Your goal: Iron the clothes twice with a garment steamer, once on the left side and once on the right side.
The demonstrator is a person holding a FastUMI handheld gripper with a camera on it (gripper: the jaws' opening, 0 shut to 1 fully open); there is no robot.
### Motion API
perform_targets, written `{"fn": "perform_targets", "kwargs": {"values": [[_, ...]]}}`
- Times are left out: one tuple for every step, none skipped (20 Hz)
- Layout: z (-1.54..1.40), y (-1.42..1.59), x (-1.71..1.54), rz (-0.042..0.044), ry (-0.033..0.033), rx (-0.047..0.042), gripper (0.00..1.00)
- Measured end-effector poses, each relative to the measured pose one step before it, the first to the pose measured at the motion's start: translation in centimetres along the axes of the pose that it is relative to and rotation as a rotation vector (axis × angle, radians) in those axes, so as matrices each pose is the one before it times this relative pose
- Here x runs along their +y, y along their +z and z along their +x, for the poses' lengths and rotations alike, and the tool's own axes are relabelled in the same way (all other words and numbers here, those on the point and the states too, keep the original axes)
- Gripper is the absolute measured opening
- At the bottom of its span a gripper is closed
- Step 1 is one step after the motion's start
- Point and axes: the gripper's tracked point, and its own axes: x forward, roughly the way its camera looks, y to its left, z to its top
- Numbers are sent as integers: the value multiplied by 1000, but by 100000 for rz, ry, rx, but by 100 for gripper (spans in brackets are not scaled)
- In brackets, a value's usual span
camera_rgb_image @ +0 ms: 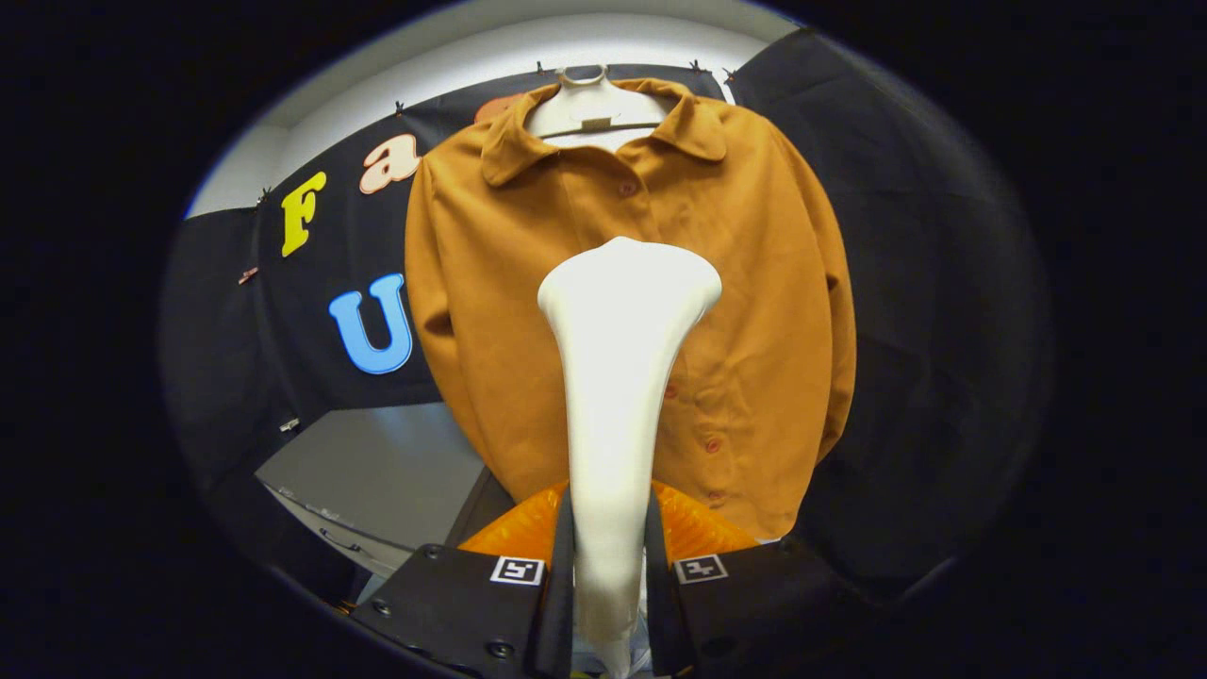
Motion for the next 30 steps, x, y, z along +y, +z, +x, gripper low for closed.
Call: {"fn": "perform_targets", "kwargs": {"values": [[133, 1160, -963, -116, -852, -2293, 35], [250, 1245, -822, 398, -879, -2183, 35], [294, 843, -904, 563, -1493, -1644, 35], [422, 620, -938, 331, -1509, -1102, 35], [259, 501, -736, 593, -817, -1225, 35], [252, 590, -619, 565, -253, -1027, 35], [410, 325, -397, 139, -13, -600, 35], [656, 120, -359, -178, 168, -211, 35], [584, -86, -233, -100, 390, 559, 35], [506, -328, -404, 373, 365, 1155, 35], [308, -132, -265, 1433, 836, 656, 35], [345, -453, -272, 1155, 174, 793, 35], [300, -662, -384, 201, -171, 1445, 35], [301, -702, -300, 226, 317, 1717, 35], [285, -755, -329, 798, 229, 1880, 35], [456, -846, -454, 939, -168, 1995, 35], [249, -1082, -413, 1038, -499, 2005, 35], [213, -887, -369, 1304, -373, 2031, 35], [256, -946, -304, 1273, -208, 2133, 35], [362, -848, -323, 993, -179, 2104, 35], [357, -988, -303, 433, -472, 2091, 35], [338, -853, -297, 210, -543, 1894, 35], [220, -805, -243, 411, -479, 1678, 36], [303, -894, -367, 399, -439, 1715, 35], [312, -712, -128, 488, -393, 1707, 35], [246, -691, -203, 303, -476, 1702, 35], [147, -739, -238, 172, -692, 1736, 35], [99, -788, -297, 128, -734, 1602, 35], [91, -846, -226, 164, -835, 1823, 35], [106, -725, -288, 377, -615, 1624, 36]]}}
